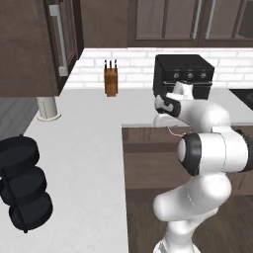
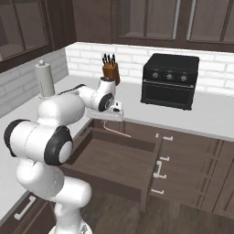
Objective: Take a straw from the drawer in front and place it inside the glass cup on the dining counter.
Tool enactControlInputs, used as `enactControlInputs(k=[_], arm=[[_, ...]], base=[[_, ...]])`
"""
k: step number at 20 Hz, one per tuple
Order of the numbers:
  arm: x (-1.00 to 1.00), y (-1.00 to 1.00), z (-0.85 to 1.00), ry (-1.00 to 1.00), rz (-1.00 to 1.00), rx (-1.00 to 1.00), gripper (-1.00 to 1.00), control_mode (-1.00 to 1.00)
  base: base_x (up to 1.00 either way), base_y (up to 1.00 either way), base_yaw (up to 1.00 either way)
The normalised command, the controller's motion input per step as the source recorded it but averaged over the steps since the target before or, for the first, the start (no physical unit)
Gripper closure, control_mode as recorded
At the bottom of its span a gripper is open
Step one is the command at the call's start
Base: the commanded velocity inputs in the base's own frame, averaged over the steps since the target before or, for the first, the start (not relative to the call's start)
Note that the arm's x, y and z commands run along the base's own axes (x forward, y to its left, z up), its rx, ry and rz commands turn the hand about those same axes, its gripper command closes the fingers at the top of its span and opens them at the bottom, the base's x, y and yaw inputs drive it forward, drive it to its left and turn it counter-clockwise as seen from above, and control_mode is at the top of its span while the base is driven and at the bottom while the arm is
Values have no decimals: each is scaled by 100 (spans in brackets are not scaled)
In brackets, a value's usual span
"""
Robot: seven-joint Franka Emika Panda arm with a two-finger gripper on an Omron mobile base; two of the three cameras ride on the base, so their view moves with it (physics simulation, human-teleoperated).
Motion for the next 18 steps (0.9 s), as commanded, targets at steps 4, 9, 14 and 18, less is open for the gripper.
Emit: enactControlInputs(k=[4, 9, 14, 18], arm=[[-88, 0, 100, 0, -17, 0, 100, -100], [-93, 2, 100, -1, -12, 0, 100, -100], [-98, 10, 98, -3, -6, -1, 100, -100], [-94, 9, 51, -3, -6, 0, 100, -100]], base=[[0, 0, 0], [0, 0, 0], [0, 0, 0], [0, 0, 0]])
